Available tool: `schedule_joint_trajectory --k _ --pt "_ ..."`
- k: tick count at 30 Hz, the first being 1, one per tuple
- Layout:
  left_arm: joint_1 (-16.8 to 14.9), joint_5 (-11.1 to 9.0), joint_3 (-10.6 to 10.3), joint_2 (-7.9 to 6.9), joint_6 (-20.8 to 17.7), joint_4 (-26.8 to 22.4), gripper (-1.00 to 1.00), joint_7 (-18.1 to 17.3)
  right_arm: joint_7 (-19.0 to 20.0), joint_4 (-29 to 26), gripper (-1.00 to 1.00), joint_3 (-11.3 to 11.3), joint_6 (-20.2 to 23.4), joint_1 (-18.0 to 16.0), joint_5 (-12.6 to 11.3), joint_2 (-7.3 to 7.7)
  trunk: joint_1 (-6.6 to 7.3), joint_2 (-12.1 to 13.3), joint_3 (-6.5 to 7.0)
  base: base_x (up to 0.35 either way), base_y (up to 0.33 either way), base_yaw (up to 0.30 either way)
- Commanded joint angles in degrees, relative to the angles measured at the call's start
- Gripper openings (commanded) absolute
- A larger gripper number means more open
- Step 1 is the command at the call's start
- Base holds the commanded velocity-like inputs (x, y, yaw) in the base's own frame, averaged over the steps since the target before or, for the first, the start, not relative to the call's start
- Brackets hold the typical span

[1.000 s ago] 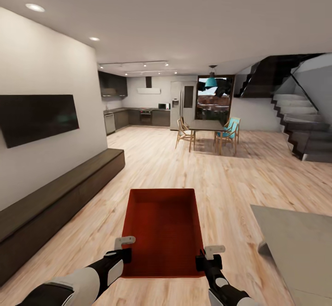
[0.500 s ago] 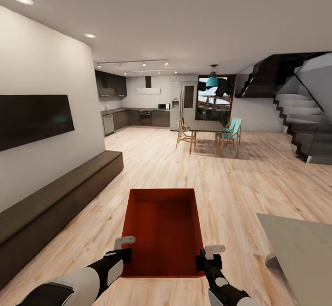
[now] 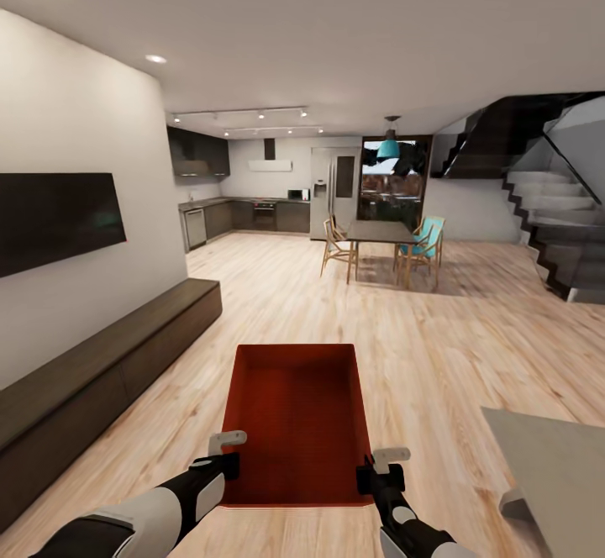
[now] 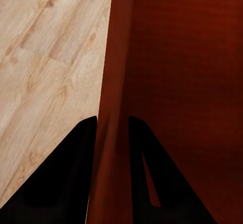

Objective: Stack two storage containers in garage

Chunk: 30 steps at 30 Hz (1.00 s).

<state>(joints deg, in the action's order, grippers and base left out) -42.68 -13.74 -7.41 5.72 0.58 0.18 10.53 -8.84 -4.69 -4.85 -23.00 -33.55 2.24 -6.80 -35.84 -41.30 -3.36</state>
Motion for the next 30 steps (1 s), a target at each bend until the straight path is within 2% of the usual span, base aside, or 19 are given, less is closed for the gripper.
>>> schedule_joint_trajectory --k 1,8,30 --pt "-0.12 -0.05 2.57 -0.36 0.12 -0.20 -1.00 0.72 -0.79 0.52 -1.00 -0.42 -0.29 -0.02 -1.01 0.34 -0.05 -0.08 -0.09 0.321 0.000 0.000" --pt "-0.12 -0.05 2.57 -0.36 0.12 -0.18 -1.00 0.72 -0.82 0.51 -1.00 -0.42 -0.30 -0.02 -1.01 0.34 -0.05 -0.08 -0.09 0.321 0.000 -0.106" --pt "-0.12 -0.05 2.57 -0.36 0.12 -0.18 -1.00 0.72 -0.83 0.52 -1.00 -0.38 -0.30 -0.02 -1.01 0.37 -0.05 -0.08 -0.09 0.321 0.000 -0.235"
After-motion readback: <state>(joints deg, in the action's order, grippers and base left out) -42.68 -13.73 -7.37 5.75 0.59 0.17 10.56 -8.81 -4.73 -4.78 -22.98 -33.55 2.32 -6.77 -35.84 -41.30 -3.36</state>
